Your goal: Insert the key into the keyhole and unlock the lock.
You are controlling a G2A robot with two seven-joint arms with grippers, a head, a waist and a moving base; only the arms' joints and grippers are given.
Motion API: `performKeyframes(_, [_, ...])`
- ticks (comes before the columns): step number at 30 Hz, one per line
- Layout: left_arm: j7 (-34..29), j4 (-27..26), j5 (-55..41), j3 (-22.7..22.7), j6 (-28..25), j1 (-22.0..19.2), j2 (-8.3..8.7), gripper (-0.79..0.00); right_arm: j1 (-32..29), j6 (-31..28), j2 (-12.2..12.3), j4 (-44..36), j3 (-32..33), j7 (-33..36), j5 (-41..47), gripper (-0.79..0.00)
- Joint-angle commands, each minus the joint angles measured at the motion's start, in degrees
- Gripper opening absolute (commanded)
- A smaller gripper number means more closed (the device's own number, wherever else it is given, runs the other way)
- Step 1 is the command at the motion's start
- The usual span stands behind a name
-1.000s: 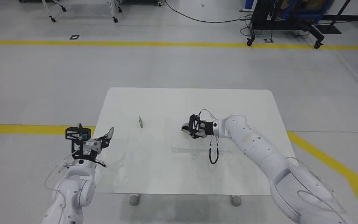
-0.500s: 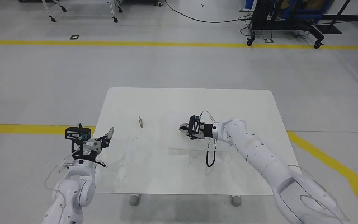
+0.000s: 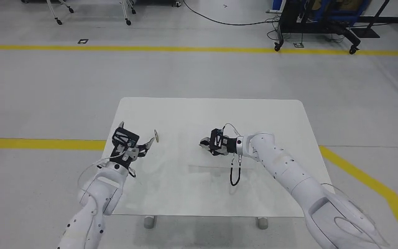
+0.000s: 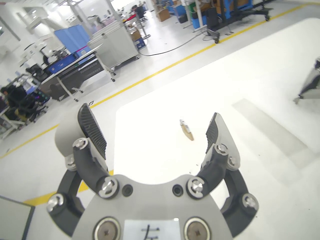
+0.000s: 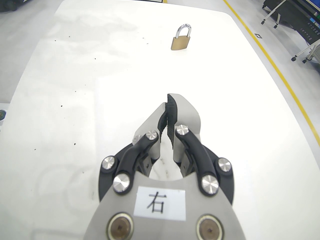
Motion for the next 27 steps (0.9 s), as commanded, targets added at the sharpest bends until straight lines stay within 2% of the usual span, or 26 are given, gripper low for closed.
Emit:
performKeyframes(1, [-1.4,2.1,0.2,3.3,1.0,-2.5,-0.53,0.0,0.0,0.0,0.0,0.0,0.0,0.0,0.0,-0.785])
performKeyframes(4, [-2.3,4.4,0.0,7.1,1.5,-5.4,-1.25,0.0,0.0,0.0,0.0,0.0,0.0,0.0,0.0,-0.785])
performKeyframes(8, [-0.9,6.8,1.2,11.5,-0.8,-7.8,-1.88,0.0,0.0,0.0,0.0,0.0,0.0,0.0,0.0,-0.785])
performKeyframes(16, [-1.7,11.5,3.3,17.5,-3.4,-12.5,-3.04,0.0,0.0,0.0,0.0,0.0,0.0,0.0,0.0,-0.785])
performKeyframes(21, [-4.4,15.7,1.6,20.1,-1.5,-14.8,-4.13,0.0,0.0,0.0,0.0,0.0,0.0,0.0,0.0,-0.785])
performKeyframes(27, [-4.9,19.3,3.5,23.3,-0.6,-16.3,-5.01,0.0,0.0,0.0,0.0,0.0,0.0,0.0,0.0,-0.785])
